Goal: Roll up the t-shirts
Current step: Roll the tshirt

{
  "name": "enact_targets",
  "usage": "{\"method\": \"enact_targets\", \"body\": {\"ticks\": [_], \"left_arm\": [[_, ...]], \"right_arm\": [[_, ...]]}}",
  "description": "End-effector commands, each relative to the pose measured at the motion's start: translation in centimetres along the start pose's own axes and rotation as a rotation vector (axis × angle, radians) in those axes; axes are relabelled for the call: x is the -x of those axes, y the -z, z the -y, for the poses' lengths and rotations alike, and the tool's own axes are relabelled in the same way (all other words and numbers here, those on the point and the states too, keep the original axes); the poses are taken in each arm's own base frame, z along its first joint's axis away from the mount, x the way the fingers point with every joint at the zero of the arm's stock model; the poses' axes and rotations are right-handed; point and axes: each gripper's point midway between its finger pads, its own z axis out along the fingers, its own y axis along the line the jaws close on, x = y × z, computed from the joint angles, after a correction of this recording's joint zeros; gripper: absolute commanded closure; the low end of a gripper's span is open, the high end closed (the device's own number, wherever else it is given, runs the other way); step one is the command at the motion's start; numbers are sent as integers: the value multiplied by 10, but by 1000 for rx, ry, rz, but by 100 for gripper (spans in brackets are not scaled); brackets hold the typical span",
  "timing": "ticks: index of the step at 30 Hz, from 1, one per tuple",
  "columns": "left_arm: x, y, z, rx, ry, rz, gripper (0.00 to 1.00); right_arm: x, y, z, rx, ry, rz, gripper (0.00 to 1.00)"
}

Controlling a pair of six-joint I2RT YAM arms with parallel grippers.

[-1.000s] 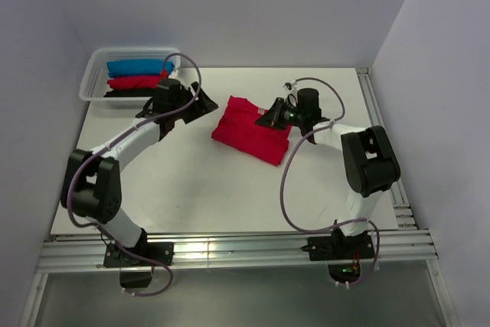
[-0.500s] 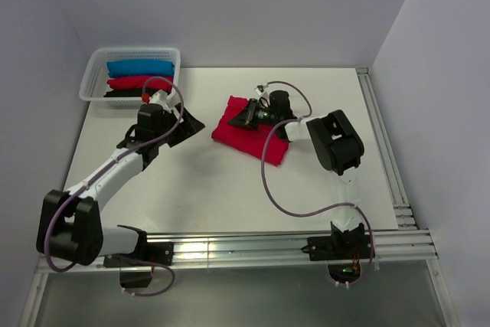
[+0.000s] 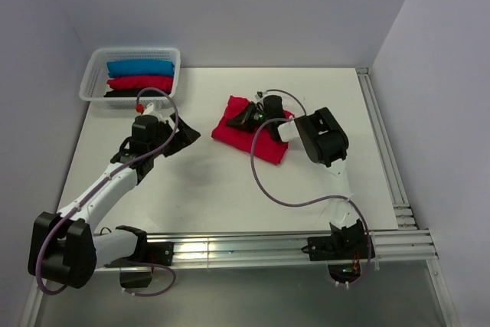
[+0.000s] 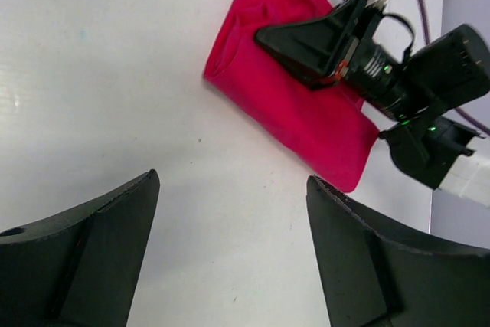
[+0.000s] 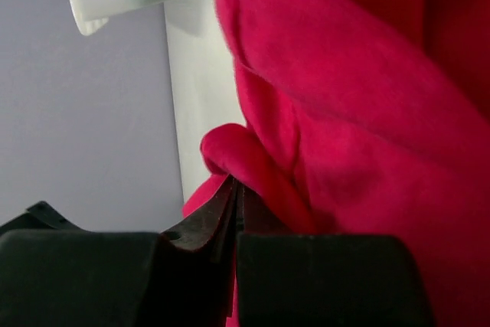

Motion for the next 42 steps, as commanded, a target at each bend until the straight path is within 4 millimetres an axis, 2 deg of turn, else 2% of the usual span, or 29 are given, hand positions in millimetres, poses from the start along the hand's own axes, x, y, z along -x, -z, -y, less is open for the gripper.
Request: {"method": "enact_targets", "body": {"ticks": [1, 3, 6, 7, 8, 9, 10, 11, 12, 13, 15, 16, 18, 19, 21, 23, 25, 26, 28, 29, 32, 35, 42], "left_arm": [[3, 5, 0, -8, -16, 25, 17], [3, 5, -1, -8, -15, 29, 17], [-1, 4, -1, -18, -12, 18, 16], [0, 3, 1, -31, -12, 21, 16], [-6, 1, -2, -29, -8, -2, 16], [-4, -1, 3, -51, -4, 8, 16], [-7, -2, 1, -53, -1, 0, 16], [-9, -4, 2, -64, -1, -4, 16], [-9, -5, 2, -66, 2, -4, 16], [-10, -6, 3, -72, 1, -5, 16], [-11, -8, 6, -89, -2, -6, 16], [-12, -9, 6, -90, -3, -11, 16], [-12, -10, 10, -100, -5, -11, 16], [-13, -11, 10, -102, -8, -17, 16], [-14, -12, 13, -108, -10, -19, 17], [-16, -13, 16, -116, -14, -24, 17], [-19, -14, 18, -121, -14, -30, 17], [-20, -14, 19, -124, -11, -32, 17], [-22, -15, 21, -133, -11, -39, 17], [-23, -16, 21, -133, -13, -41, 17], [-26, -17, 20, -123, -16, -47, 17], [-24, -16, 22, -125, -20, -41, 17], [-19, -15, 22, -114, -27, -28, 17]], "right_arm": [[14, -6, -25, 29, 33, 23, 100], [15, -2, -45, 45, 94, 15, 98], [17, 12, -80, 83, 174, 4, 90], [14, 18, -82, 73, 199, -10, 84], [11, 22, -87, 75, 220, -12, 82], [13, 35, -112, 102, 264, 7, 81], [7, 43, -106, 85, 261, 3, 80], [6, 52, -113, 94, 290, 11, 80], [5, 64, -130, 118, 316, 27, 80], [0, 75, -121, 106, 310, 25, 82], [-4, 89, -121, 107, 315, 38, 85], [-7, 102, -114, 88, 301, 49, 92], [-16, 116, -96, 77, 279, 51, 97], [-16, 124, -96, 85, 271, 62, 97], [-18, 137, -77, 93, 249, 72, 98], [-20, 142, -60, 97, 198, 56, 99], [-23, 144, -51, 131, 161, 56, 99], [-23, 140, -35, 119, 124, 49, 99], [-19, 136, -22, 111, 71, 55, 100], [-20, 131, -6, 85, 33, 49, 100], [-16, 124, 12, 28, -18, 65, 100], [-17, 124, 10, 48, -22, 64, 100], [-10, 137, -37, 108, 65, 88, 100]]}}
